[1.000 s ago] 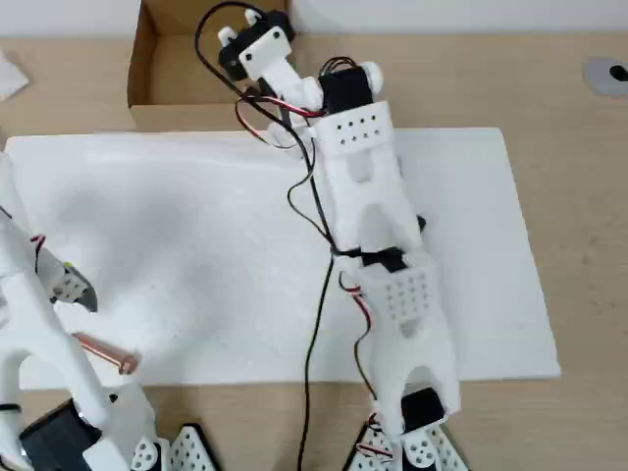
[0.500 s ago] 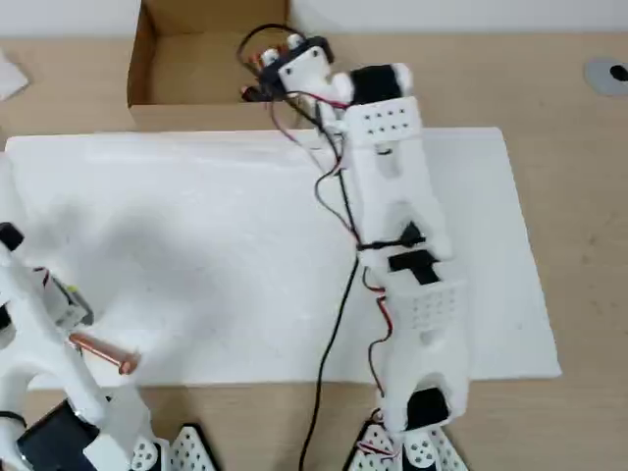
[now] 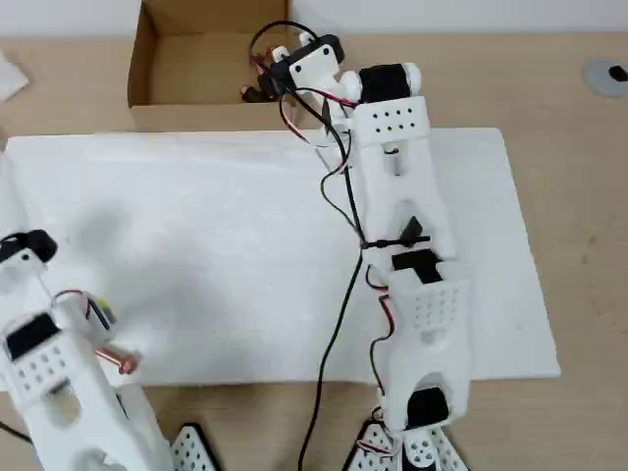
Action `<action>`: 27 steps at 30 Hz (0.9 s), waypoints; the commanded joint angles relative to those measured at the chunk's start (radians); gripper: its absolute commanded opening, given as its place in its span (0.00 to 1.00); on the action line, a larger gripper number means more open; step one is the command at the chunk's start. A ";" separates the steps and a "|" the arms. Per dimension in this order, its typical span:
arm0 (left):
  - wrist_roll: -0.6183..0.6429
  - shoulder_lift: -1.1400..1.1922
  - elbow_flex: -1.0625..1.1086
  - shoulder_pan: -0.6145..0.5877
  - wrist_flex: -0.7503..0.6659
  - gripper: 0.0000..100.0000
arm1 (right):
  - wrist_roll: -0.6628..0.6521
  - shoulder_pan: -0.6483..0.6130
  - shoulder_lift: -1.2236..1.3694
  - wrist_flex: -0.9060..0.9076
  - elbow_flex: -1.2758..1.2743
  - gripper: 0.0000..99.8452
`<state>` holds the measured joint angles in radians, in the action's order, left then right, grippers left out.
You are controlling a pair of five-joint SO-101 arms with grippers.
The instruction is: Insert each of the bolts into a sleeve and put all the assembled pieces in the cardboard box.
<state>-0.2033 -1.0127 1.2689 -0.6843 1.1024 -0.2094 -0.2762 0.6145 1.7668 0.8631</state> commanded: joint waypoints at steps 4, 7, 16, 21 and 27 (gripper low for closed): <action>0.009 -0.325 0.163 0.017 -0.006 0.16 | 0.011 -0.016 -0.065 0.020 -0.001 0.27; 0.012 -0.406 0.224 0.025 0.002 0.16 | 0.011 -0.018 -0.065 0.020 -0.001 0.27; 0.009 -0.417 0.233 0.025 0.011 0.16 | 0.060 -0.021 -0.061 0.021 -0.001 0.27; 0.014 -0.415 0.180 0.025 0.018 0.16 | 0.060 -0.021 -0.061 0.021 -0.002 0.27; 0.018 -0.282 0.003 0.026 0.092 0.16 | 0.060 -0.021 -0.059 0.021 -0.013 0.27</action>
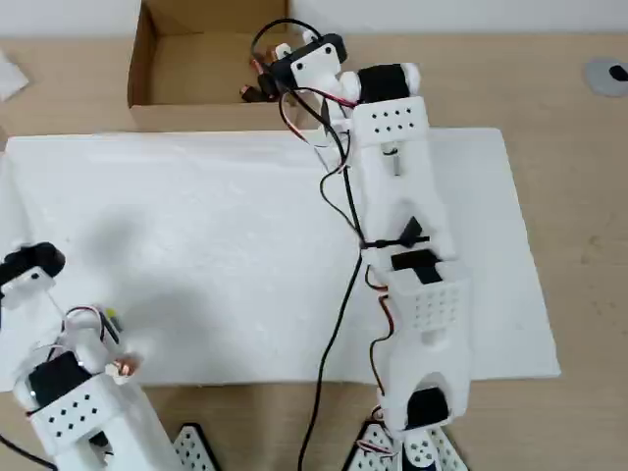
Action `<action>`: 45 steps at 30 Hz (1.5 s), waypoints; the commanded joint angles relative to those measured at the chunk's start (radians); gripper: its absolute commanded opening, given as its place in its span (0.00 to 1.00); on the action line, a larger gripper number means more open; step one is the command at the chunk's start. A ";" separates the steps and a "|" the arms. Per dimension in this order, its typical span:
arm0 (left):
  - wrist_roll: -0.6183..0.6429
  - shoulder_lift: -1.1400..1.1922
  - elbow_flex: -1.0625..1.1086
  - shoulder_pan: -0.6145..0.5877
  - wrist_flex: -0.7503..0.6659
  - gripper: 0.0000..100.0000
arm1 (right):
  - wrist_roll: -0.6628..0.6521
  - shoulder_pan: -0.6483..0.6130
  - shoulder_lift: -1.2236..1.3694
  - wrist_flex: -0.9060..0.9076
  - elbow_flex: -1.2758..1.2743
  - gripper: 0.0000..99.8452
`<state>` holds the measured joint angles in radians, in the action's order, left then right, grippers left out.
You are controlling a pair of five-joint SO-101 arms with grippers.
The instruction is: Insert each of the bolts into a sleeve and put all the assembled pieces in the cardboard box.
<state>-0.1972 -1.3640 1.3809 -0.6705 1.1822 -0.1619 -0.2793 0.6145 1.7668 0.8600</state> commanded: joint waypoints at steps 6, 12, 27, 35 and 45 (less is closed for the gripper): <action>0.032 0.400 -0.250 0.005 -0.005 0.16 | 0.012 -0.027 -0.061 0.020 -0.117 0.27; 0.051 0.572 -0.321 0.003 -0.003 0.10 | 0.012 -0.025 -0.065 0.018 -0.145 0.27; 0.046 0.636 -0.361 0.006 0.000 0.11 | 0.012 -0.027 -0.061 0.014 -0.139 0.27; 0.051 1.018 -0.555 0.005 0.081 0.16 | 0.012 -0.027 -0.061 0.014 -0.142 0.27; 0.051 1.199 -0.600 -0.015 0.063 0.12 | 0.012 -0.027 -0.061 0.014 -0.139 0.27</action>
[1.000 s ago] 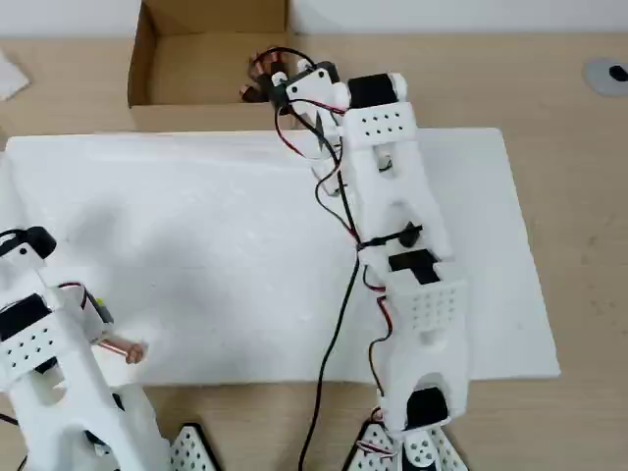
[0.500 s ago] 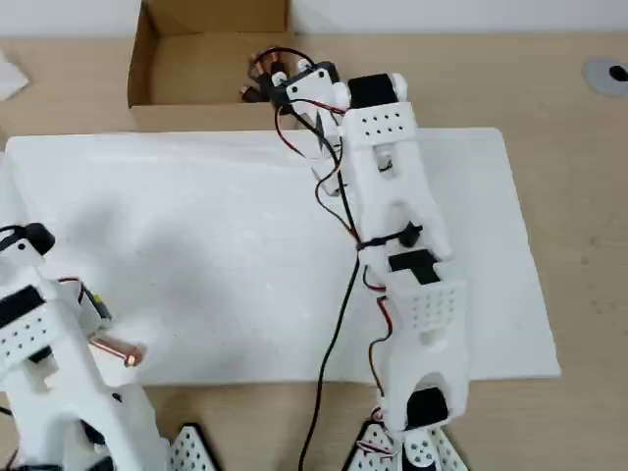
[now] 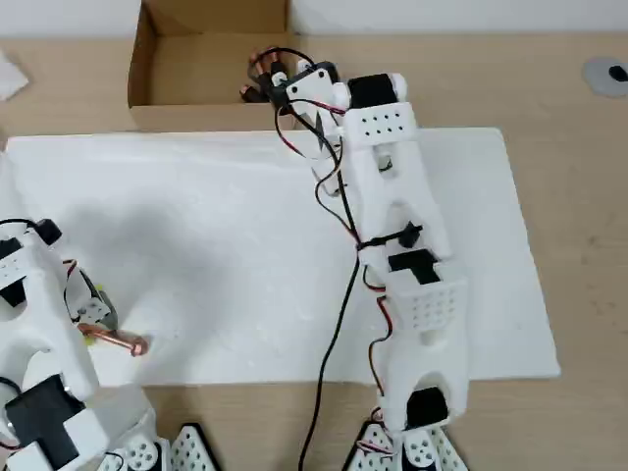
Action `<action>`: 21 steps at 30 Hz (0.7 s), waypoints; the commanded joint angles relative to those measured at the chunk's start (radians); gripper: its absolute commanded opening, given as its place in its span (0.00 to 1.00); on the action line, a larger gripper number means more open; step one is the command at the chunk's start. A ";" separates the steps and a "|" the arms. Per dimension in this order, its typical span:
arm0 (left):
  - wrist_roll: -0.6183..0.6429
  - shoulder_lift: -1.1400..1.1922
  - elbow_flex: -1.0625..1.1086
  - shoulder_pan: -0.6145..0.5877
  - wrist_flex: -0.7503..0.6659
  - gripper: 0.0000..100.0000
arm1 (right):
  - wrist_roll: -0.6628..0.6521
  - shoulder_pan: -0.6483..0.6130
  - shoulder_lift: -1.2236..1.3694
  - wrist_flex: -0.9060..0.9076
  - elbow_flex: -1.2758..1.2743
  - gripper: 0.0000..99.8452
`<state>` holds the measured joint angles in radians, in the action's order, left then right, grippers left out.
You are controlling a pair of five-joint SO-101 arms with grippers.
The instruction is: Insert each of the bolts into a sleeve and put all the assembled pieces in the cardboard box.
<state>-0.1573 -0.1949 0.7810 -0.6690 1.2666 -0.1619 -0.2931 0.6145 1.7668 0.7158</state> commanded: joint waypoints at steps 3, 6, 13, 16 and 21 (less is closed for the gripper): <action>0.018 0.031 0.020 -0.012 -0.051 0.09 | 0.012 -0.015 -0.061 0.012 0.005 0.27; 0.040 0.033 0.040 -0.012 -0.089 0.00 | 0.012 -0.015 -0.061 0.012 0.005 0.27; 0.051 0.028 -0.069 -0.011 -0.104 0.01 | 0.012 -0.015 -0.061 0.012 -0.001 0.27; 0.032 0.035 -0.184 0.020 -0.054 0.01 | 0.012 -0.015 -0.061 0.014 -0.002 0.27; -0.077 0.035 -0.387 0.152 0.060 0.01 | 0.012 -0.013 -0.061 0.014 -0.002 0.27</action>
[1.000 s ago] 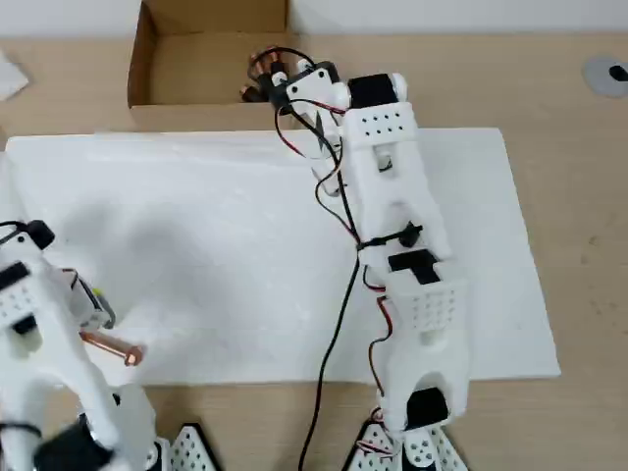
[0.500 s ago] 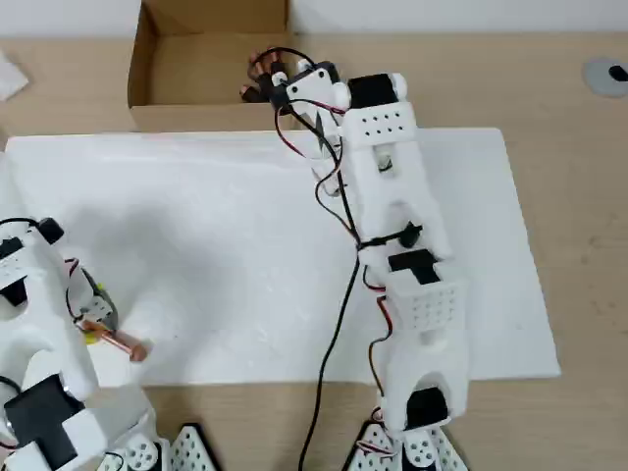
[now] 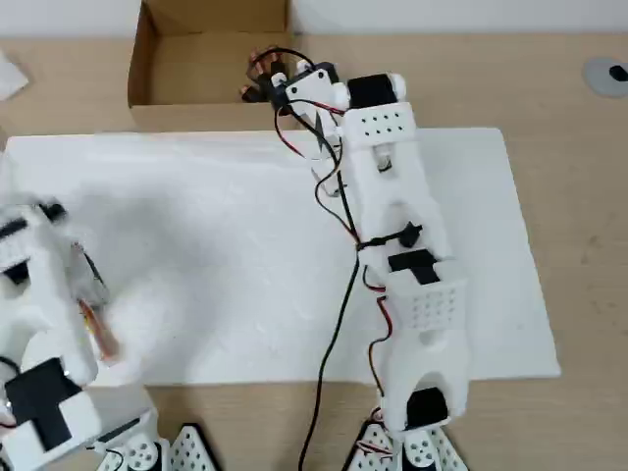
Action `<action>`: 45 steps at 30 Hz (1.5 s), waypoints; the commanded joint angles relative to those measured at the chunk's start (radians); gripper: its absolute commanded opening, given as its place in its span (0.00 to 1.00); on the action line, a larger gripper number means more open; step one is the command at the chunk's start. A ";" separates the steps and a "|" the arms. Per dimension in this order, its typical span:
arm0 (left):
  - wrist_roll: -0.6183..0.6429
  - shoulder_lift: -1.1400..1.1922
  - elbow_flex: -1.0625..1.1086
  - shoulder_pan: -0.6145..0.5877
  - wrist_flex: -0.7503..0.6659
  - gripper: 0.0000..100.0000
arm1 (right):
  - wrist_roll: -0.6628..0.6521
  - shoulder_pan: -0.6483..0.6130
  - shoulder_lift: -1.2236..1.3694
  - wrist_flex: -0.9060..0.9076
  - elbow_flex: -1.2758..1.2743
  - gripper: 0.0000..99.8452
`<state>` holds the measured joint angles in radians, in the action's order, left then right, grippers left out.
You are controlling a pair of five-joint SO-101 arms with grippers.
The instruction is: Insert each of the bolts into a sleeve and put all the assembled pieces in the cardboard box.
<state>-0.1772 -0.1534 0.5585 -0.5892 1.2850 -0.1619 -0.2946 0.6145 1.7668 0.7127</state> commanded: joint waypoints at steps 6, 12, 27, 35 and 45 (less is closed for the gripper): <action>-0.072 -0.004 -0.382 0.138 0.048 0.01 | 0.012 -0.007 -0.065 0.018 0.001 0.27; -0.011 0.088 -0.411 0.189 0.046 0.01 | 0.012 -0.005 -0.065 0.020 0.001 0.27; 0.097 0.254 -0.423 0.109 0.009 0.01 | 0.012 0.030 -0.061 0.020 0.001 0.27; 0.210 0.127 -0.416 0.103 -0.051 0.09 | 0.012 0.027 -0.059 0.018 -0.001 0.27; 0.147 0.288 -0.486 0.037 -0.180 0.15 | 0.011 0.031 -0.061 0.018 -0.059 0.27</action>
<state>-0.0054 0.1074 0.1565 -0.5125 1.1285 -0.1619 -0.2762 0.6145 1.7668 0.6605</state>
